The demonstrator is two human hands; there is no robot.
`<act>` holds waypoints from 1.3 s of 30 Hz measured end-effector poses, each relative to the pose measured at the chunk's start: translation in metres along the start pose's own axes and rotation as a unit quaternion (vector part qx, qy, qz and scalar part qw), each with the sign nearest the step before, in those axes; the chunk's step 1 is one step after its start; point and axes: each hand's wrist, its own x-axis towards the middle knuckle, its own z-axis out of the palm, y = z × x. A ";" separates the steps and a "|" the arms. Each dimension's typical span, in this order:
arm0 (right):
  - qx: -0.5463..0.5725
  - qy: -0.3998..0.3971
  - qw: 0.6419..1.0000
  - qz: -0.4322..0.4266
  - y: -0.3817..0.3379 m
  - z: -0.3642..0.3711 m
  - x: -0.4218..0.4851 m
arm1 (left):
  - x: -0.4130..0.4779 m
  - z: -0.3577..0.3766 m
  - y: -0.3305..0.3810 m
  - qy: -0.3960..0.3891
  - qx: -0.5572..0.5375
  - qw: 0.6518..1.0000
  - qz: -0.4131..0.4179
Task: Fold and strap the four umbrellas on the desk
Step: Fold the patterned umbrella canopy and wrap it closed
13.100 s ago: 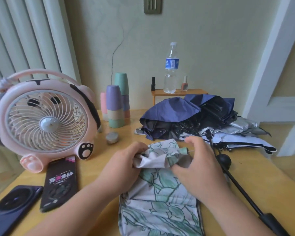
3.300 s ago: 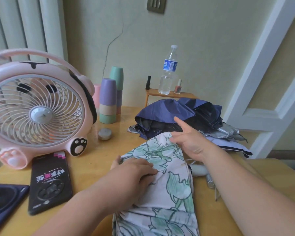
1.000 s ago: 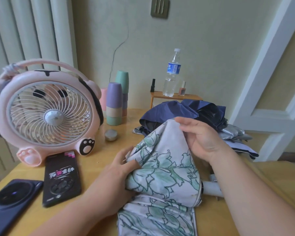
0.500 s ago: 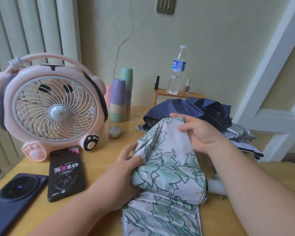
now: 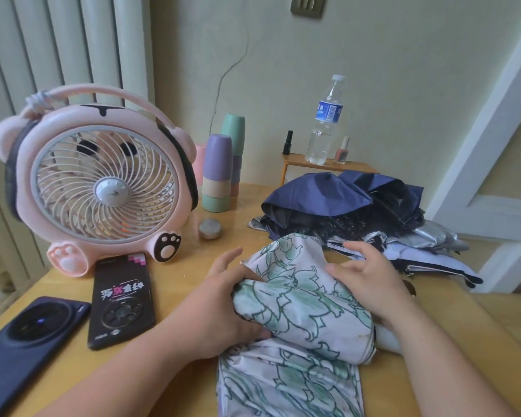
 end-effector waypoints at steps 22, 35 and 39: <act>-0.286 -0.044 0.936 -0.202 -0.033 0.058 -0.040 | 0.076 -0.027 0.023 0.020 -0.099 0.936 -0.338; -0.139 0.026 0.988 0.054 -0.021 0.009 0.002 | 0.081 -0.019 0.009 0.080 -0.125 0.938 -0.312; -0.079 -0.030 0.991 0.105 -0.019 0.013 0.027 | 0.087 -0.016 0.003 0.095 -0.178 0.927 -0.315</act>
